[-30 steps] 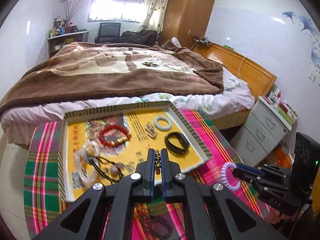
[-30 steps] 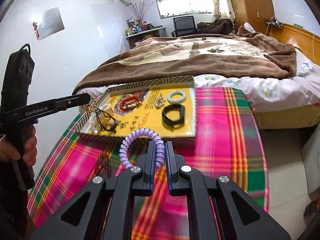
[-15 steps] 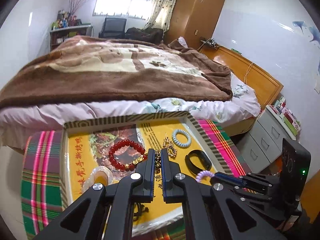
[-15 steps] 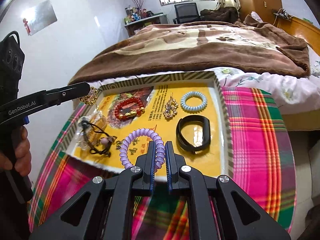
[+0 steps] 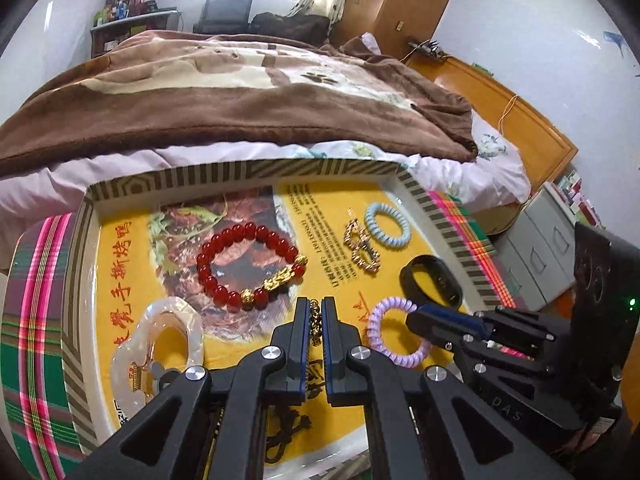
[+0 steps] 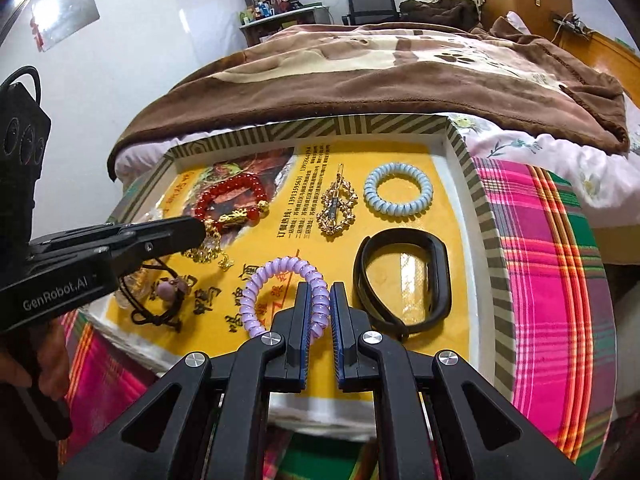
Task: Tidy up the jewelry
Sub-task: 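Open both tools to drop the gold chain and lavender coil into the tray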
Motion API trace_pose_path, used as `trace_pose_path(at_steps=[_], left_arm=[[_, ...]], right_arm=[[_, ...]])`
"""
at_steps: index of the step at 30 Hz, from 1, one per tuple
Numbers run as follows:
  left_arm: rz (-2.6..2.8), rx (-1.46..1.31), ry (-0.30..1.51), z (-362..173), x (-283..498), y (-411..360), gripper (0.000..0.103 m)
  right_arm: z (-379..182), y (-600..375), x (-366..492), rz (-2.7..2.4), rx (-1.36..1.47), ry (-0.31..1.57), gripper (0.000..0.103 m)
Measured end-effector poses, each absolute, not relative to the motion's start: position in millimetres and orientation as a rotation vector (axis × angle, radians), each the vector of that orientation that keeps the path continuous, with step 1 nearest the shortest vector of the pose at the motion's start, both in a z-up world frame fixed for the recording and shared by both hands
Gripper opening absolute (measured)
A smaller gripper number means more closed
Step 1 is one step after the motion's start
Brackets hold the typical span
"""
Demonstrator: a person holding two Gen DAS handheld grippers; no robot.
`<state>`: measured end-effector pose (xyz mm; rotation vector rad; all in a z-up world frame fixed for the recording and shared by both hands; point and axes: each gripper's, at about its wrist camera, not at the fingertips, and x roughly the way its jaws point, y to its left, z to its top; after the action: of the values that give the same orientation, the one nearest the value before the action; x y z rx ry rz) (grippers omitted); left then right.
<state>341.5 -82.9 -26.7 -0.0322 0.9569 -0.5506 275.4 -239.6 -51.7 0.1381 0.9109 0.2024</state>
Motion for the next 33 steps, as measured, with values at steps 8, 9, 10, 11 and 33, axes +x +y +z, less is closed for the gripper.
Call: trace_pose_path(at_steps=[8, 9, 10, 11, 33], left_arm=[[-0.507, 0.009, 0.988, -37, 347, -87, 0.005], [-0.506, 0.005, 0.991, -38, 347, -87, 0.005], [-0.502, 0.004, 0.993, -38, 348, -88, 0.005], [-0.499, 0.004, 0.993, -38, 348, -88, 0.005], [-0.522, -0.004, 0.953, -15, 328, -85, 0.047]], right_arm=[[-57, -233, 283, 0.189, 0.104, 0.925, 0.009], [-57, -233, 284, 0.188, 0.105, 0.926, 0.009], [-58, -234, 285, 0.185, 0.106, 0.929, 0.009], [-59, -234, 285, 0.185, 0.109, 0.927, 0.009], [-43, -236, 266, 0.188, 0.122, 0.874, 0.019]])
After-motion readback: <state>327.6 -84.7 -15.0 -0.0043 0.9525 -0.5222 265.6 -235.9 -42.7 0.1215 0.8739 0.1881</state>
